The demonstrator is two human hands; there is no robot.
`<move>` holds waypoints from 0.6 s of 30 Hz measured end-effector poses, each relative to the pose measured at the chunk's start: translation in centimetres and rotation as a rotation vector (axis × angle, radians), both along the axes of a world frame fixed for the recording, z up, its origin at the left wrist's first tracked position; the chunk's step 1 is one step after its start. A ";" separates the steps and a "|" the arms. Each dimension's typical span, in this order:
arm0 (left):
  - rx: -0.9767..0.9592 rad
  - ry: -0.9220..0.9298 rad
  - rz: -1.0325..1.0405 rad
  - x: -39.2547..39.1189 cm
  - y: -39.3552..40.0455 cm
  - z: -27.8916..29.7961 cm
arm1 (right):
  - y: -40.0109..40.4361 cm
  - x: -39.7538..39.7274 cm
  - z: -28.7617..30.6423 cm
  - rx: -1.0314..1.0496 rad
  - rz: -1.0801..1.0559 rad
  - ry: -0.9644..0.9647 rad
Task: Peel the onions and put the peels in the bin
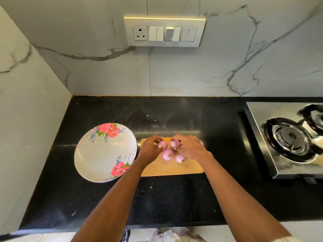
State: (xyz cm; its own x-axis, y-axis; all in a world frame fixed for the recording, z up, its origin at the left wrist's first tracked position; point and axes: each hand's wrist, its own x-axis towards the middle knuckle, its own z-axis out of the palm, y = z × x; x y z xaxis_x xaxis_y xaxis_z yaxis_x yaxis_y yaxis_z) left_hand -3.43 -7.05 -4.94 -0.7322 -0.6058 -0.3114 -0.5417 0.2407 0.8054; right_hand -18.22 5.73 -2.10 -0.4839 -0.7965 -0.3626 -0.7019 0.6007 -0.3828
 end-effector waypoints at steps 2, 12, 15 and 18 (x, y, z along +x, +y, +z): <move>0.027 -0.007 -0.005 0.0 0.2 0.1 | 0.5 -0.1 -0.2 -0.021 -0.013 -0.021; 0.026 -0.046 0.054 0.6 0.9 0.9 | 0.7 0.3 -0.4 -0.081 -0.066 -0.093; 0.018 -0.070 0.059 0.8 0.6 1.1 | 0.6 0.6 0.2 -0.096 -0.069 -0.067; -0.001 -0.073 0.070 0.6 0.4 1.0 | 0.5 0.5 0.2 -0.144 -0.096 -0.037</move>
